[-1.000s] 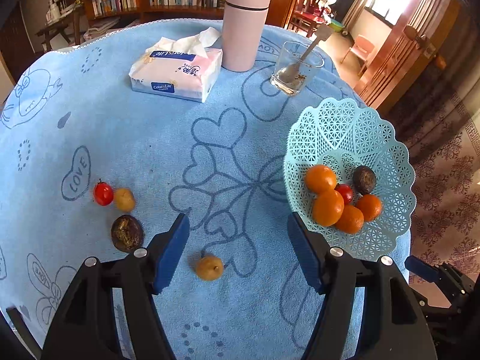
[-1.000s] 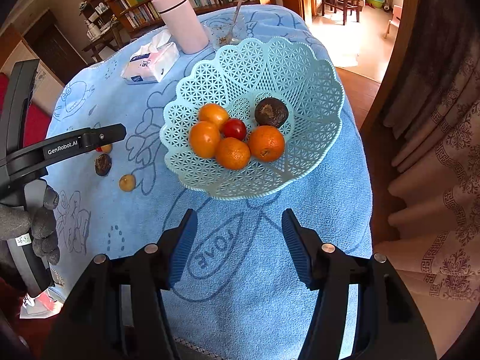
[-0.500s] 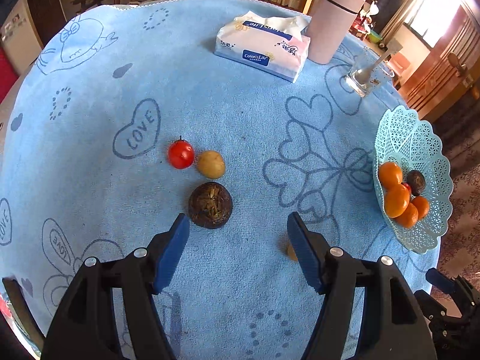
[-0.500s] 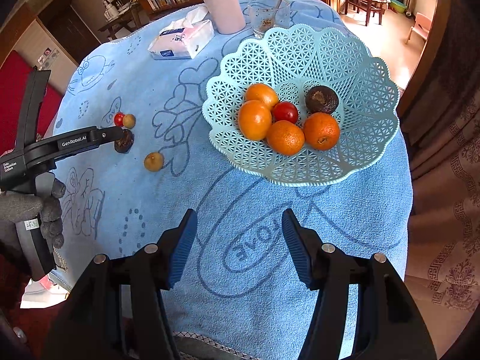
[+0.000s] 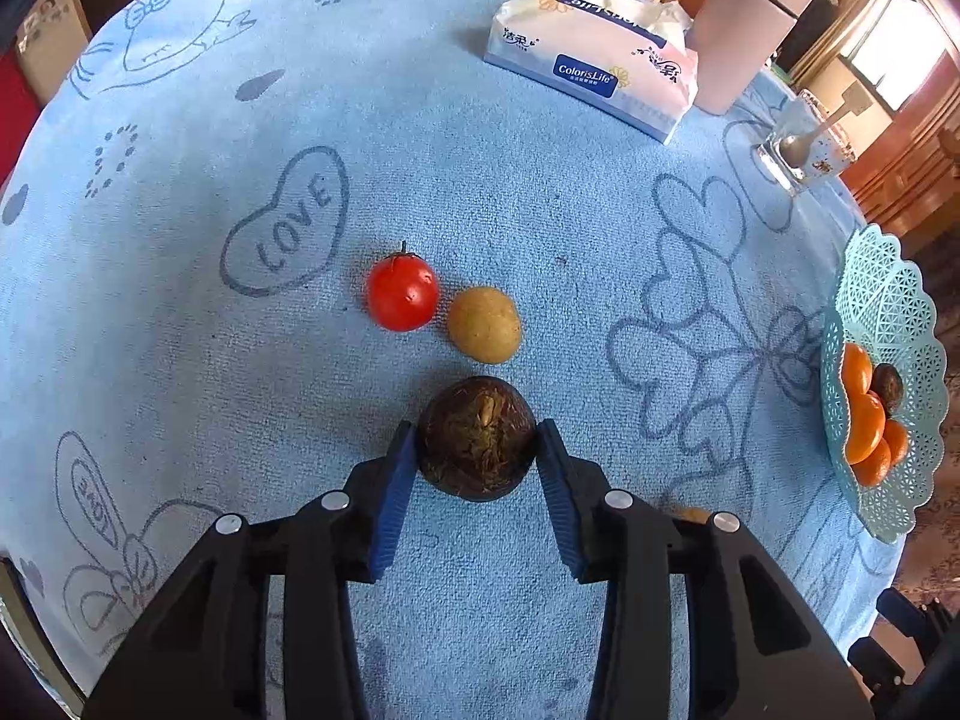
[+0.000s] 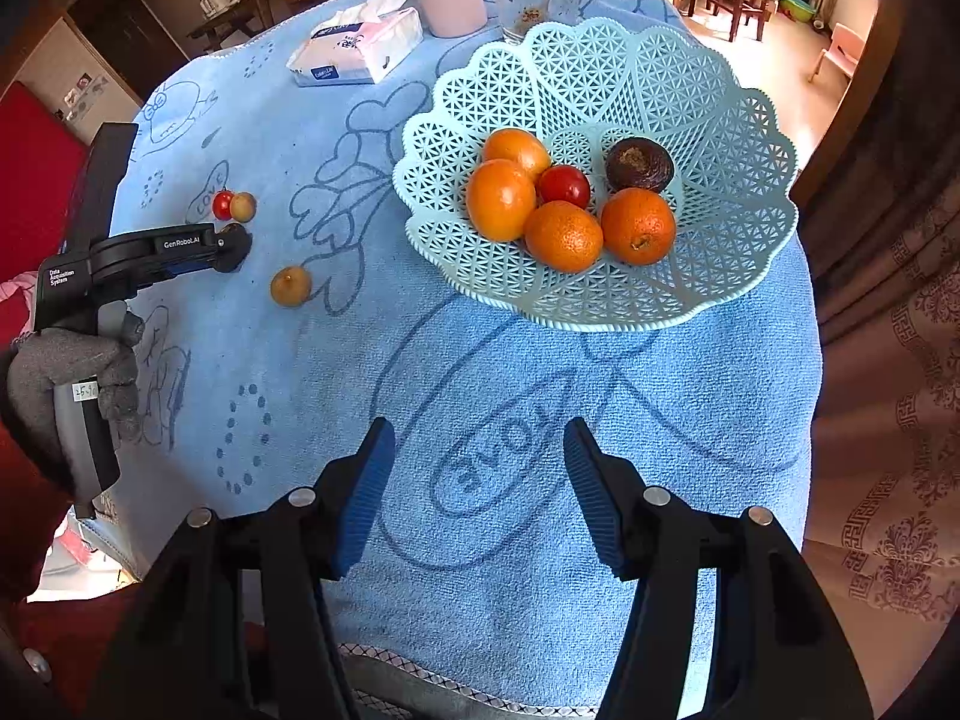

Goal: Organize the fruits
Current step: 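Grasp a small yellow fruit with the right gripper while the left gripper holds the brown fruit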

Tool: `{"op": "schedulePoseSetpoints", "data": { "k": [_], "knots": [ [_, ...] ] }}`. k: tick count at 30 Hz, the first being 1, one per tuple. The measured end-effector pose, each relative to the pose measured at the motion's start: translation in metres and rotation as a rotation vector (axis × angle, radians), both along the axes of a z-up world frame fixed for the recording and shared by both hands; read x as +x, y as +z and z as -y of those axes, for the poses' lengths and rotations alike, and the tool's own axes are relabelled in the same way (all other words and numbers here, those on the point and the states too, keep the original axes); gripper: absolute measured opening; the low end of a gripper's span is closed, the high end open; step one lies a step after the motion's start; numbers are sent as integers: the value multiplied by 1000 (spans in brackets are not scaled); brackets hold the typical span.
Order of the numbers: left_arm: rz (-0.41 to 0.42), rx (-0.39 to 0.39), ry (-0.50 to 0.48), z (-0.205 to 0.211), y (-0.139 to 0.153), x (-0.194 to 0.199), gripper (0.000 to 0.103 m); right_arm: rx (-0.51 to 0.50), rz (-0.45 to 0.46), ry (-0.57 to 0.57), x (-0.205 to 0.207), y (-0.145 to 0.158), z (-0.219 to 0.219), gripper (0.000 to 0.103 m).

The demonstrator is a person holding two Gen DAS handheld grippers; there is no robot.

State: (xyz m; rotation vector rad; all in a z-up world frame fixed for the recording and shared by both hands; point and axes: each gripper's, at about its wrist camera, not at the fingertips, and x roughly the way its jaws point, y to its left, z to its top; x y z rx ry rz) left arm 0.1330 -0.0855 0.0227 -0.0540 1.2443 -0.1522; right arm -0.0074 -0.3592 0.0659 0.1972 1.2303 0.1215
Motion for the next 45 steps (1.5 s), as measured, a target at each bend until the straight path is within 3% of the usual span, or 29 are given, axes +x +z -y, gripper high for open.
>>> {"op": "schedulePoseSetpoints", "data": {
  "k": [11, 25, 36, 39, 45],
  "knots": [
    [21, -15, 49, -46, 26, -39, 41, 51, 1, 129, 29, -1, -53, 60],
    [19, 0, 110, -107, 42, -90, 41, 50, -13, 180, 81, -23, -114, 60],
    [14, -1, 146, -132, 43, -102, 41, -55, -44, 205, 103, -50, -142, 40],
    [15, 1, 148, -135, 43, -103, 41, -78, -38, 209, 103, -50, -146, 29],
    [11, 3, 148, -135, 43, -105, 41, -30, -29, 194, 97, -36, -142, 29]
  ]
}}
